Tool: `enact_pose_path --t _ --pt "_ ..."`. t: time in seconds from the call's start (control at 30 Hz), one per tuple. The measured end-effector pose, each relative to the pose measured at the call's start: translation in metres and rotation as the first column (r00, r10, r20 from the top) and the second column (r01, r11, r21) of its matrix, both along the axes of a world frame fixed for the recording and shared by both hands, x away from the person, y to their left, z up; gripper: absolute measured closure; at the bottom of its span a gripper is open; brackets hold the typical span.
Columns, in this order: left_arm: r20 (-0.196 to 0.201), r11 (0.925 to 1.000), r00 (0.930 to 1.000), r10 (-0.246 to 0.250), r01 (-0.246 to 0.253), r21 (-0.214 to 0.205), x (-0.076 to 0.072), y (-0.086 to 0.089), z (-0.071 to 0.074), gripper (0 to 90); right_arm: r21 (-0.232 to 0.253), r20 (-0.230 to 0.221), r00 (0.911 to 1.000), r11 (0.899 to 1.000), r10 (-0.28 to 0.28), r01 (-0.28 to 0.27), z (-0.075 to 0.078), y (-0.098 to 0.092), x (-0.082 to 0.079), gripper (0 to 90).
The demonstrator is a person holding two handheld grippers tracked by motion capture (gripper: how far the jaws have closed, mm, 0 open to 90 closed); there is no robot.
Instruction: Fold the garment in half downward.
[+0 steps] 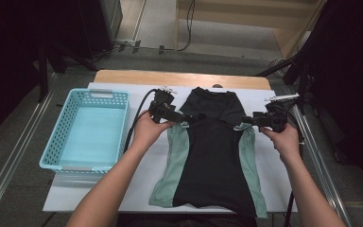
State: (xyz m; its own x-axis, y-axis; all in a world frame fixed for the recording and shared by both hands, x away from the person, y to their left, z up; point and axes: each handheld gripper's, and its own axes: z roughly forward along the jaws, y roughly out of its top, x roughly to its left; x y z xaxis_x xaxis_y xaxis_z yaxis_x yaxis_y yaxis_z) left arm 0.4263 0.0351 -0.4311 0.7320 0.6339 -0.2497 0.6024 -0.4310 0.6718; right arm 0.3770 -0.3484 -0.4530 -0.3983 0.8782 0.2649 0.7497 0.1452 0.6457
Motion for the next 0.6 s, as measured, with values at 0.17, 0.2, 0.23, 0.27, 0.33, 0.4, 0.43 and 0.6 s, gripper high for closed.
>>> enact_pose_path --t 0.17,0.2,0.23,0.27,0.33,0.4,0.43,0.6 --pt "0.005 0.9999 0.9999 0.011 -0.011 -0.007 0.007 -0.001 -0.001 21.9 0.005 -0.001 1.0 1.0 0.003 -0.003 0.002 0.001 0.003 29.9" --pt "0.006 0.9999 0.9999 0.015 -0.015 -0.002 0.008 -0.002 -0.001 21.9 0.002 0.003 1.0 1.0 0.007 -0.007 0.001 0.001 0.004 29.9" --pt "0.009 0.9999 0.9998 0.016 -0.016 0.004 0.009 -0.003 -0.001 21.9 0.002 0.003 1.0 1.0 0.007 -0.007 0.001 0.001 0.006 29.9" --pt "0.01 0.9998 0.9998 0.018 -0.018 0.006 0.009 -0.003 -0.001 21.9 0.002 0.003 1.0 1.0 0.006 -0.006 0.0 0.0 0.006 29.9" --pt "0.015 0.9997 0.9996 0.023 -0.023 0.006 0.011 -0.004 -0.001 21.9 0.0 0.001 1.0 1.0 0.004 -0.004 0.0 0.0 0.008 29.9" --pt "0.013 0.9997 0.9996 0.025 -0.025 0.003 0.013 -0.005 -0.002 21.9 0.001 0.0 1.0 1.0 0.003 -0.003 -0.001 0.0 0.01 29.9" --pt "0.014 0.9997 0.9996 0.024 -0.024 0.003 0.014 -0.005 -0.002 21.9 0.0 0.001 1.0 1.0 0.002 -0.002 -0.001 0.0 0.011 29.9" --pt "0.021 0.9989 0.999 0.04 -0.039 -0.024 0.019 -0.005 -0.004 22.4 -0.002 0.001 1.0 1.0 0.004 -0.004 -0.003 0.0 0.018 29.9"
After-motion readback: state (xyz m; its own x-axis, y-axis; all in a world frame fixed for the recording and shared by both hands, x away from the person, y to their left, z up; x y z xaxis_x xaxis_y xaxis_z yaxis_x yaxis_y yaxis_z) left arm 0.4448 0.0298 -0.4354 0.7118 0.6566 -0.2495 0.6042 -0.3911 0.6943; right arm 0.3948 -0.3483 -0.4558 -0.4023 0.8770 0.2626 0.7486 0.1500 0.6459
